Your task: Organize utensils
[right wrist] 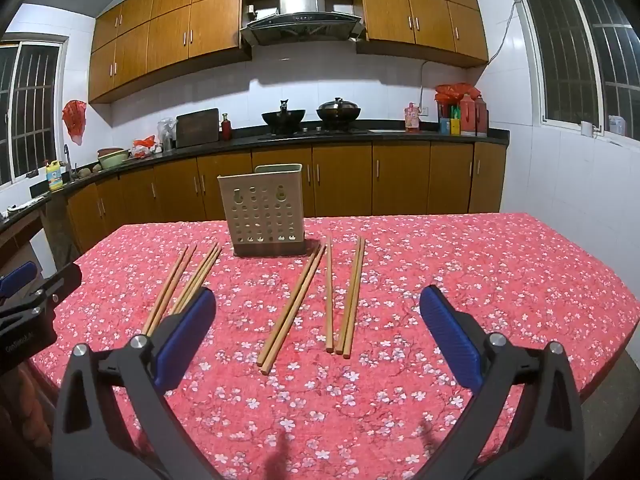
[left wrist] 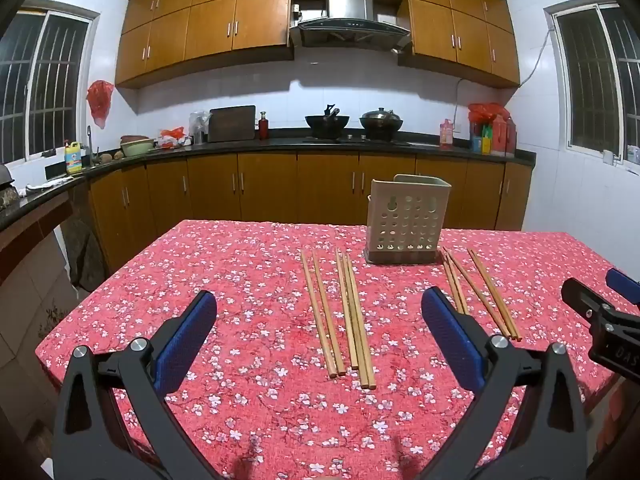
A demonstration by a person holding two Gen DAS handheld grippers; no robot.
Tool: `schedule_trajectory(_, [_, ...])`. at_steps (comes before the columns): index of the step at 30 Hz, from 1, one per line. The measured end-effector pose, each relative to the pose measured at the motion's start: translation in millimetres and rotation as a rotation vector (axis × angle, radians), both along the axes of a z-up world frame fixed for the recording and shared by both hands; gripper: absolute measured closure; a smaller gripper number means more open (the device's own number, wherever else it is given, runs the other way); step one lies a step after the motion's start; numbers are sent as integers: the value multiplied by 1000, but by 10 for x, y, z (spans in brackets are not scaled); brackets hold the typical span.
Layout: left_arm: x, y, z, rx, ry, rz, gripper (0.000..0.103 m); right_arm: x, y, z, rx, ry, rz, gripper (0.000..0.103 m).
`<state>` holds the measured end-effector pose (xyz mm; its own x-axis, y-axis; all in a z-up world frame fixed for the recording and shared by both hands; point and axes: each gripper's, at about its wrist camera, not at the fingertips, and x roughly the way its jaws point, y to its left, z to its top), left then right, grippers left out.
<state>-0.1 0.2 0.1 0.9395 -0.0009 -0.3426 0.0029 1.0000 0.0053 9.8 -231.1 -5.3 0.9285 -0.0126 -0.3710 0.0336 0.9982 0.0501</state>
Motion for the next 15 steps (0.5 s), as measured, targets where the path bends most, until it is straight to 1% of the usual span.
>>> schedule_trajectory(15, [1, 0, 0, -1, 2, -1, 2, -5, -5, 3, 2, -1, 0, 4])
